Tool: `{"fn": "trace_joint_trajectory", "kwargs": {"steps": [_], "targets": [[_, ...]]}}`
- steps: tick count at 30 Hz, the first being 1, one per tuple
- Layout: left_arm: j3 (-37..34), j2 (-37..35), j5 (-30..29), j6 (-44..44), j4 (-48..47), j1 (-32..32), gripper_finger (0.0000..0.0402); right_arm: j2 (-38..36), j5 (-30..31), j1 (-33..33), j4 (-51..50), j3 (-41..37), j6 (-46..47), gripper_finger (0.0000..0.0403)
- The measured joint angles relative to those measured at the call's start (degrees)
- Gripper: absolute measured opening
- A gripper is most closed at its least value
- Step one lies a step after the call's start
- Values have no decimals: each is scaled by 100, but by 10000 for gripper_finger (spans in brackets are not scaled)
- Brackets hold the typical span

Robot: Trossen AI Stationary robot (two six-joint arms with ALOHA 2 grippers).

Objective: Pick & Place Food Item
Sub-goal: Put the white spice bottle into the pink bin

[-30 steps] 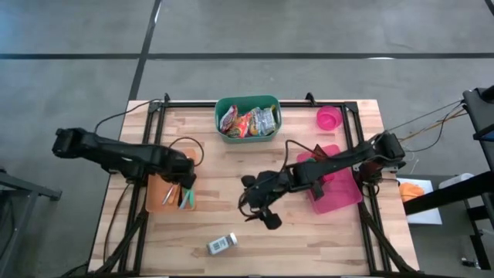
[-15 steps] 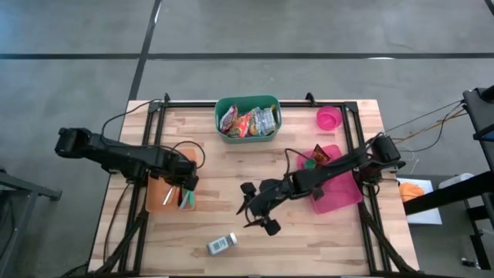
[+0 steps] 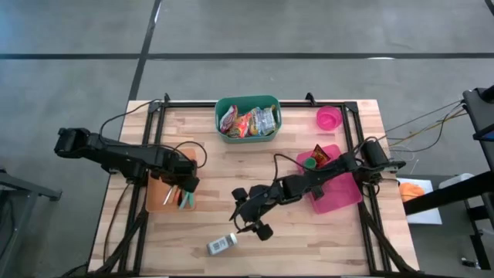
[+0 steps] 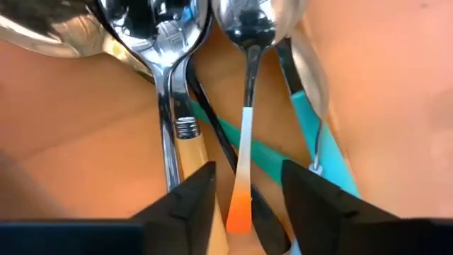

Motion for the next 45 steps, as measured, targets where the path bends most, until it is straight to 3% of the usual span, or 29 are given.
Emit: {"fn": "trace_joint_trajectory", "kwargs": {"steps": [9, 20, 26, 34, 45], "targets": [[349, -345, 44, 46, -584, 0, 231, 304, 1, 0, -492, 292, -34, 229], [856, -667, 45, 358, -760, -7, 238, 557, -44, 72, -612, 369, -6, 231], [823, -668, 63, 463, -775, -9, 238, 976, -37, 309, -640, 606, 4, 280], [819, -668, 212, 560, -807, -54, 238, 1389, 1109, 576, -906, 1299, -84, 361], [819, -665, 232, 530, -803, -309, 238, 1699, 1182, 715, -1128, 1410, 116, 370]]}}
